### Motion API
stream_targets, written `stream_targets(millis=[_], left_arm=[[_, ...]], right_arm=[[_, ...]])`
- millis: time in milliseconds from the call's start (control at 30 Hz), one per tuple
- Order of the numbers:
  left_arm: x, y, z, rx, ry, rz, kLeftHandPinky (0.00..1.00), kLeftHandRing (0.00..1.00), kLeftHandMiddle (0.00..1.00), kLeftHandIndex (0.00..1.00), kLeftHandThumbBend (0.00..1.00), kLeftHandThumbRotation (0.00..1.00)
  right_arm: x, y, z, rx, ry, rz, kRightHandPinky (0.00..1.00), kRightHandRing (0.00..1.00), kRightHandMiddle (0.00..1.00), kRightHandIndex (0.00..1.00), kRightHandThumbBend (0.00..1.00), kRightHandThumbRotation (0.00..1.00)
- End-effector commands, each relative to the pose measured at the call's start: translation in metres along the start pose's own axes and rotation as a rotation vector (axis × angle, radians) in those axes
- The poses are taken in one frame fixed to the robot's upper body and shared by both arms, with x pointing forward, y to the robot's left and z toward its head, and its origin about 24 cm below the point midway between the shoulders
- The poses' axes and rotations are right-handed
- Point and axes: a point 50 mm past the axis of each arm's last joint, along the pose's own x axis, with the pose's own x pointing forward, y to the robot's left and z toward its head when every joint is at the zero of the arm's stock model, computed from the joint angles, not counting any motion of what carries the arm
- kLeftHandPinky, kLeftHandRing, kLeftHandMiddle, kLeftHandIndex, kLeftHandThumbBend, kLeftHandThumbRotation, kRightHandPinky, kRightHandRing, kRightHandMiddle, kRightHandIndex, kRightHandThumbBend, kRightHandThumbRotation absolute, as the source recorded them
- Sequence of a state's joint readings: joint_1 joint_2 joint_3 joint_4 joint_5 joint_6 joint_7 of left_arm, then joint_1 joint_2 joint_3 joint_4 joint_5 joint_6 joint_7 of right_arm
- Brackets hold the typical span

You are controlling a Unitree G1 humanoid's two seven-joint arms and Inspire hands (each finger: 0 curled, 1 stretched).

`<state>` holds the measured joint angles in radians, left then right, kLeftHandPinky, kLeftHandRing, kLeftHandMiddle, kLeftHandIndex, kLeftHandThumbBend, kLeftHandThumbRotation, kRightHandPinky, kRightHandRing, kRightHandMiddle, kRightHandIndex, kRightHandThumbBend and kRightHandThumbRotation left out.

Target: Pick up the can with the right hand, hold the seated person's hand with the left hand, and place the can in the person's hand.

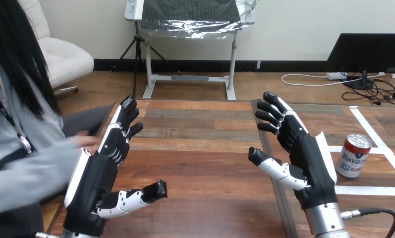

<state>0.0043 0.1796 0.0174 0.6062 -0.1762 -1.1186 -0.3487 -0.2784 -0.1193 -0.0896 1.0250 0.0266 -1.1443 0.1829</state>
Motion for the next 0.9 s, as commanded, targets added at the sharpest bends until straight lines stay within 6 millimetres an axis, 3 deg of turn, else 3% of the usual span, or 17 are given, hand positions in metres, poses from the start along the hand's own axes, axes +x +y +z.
stream_targets(millis=[0, 867], left_arm=[[0.0178, -0.0003, 0.0141, 0.037, -0.117, -0.019, 0.91, 0.97, 0.99, 0.98, 1.00, 0.50], [0.0174, -0.0083, 0.0135, 0.078, -0.113, -0.015, 0.88, 0.96, 0.99, 0.98, 1.00, 0.50]], right_arm=[[0.0216, -0.0059, 0.0183, -0.013, -0.130, 0.002, 0.80, 0.84, 0.86, 0.91, 1.00, 0.45], [0.0155, -0.0145, 0.0191, -0.004, -0.135, -0.002, 0.77, 0.83, 0.85, 0.94, 1.00, 0.36]])
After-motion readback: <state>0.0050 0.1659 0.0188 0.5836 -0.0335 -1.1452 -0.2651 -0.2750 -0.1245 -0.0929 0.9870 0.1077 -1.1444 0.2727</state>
